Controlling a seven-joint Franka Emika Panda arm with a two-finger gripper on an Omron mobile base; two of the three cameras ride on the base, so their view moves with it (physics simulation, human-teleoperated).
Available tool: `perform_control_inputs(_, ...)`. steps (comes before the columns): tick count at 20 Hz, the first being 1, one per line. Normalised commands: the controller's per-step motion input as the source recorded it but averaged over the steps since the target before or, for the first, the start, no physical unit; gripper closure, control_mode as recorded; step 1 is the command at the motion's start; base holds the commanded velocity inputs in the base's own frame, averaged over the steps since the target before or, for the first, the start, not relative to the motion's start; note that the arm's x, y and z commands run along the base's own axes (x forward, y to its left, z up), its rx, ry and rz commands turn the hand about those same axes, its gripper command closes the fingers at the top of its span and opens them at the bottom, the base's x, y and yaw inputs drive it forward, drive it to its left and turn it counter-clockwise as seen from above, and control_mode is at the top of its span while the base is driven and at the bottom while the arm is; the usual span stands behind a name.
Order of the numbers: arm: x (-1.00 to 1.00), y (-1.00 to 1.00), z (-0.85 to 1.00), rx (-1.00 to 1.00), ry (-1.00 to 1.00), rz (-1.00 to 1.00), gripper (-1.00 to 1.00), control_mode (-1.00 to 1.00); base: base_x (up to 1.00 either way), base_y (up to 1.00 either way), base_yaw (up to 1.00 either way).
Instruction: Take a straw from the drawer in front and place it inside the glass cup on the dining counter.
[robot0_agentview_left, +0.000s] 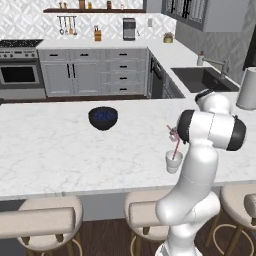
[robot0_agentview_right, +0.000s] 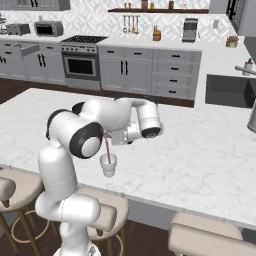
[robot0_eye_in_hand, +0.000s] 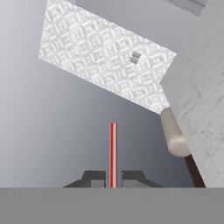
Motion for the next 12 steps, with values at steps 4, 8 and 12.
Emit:
perform_control_inputs(4, 0.02, 0.0, -0.23, 0.0, -0.04, 0.06, 1.0, -1.0, 0.0, 0.0, 0.0)
perform_control_inputs(8, 0.06, 0.0, -0.23, 0.0, -0.03, 0.05, 1.0, -1.0, 0.0, 0.0, 0.0)
perform_control_inputs(12, 0.03, 0.0, -0.26, 0.0, -0.01, 0.05, 1.0, -1.0, 0.0, 0.0, 0.0)
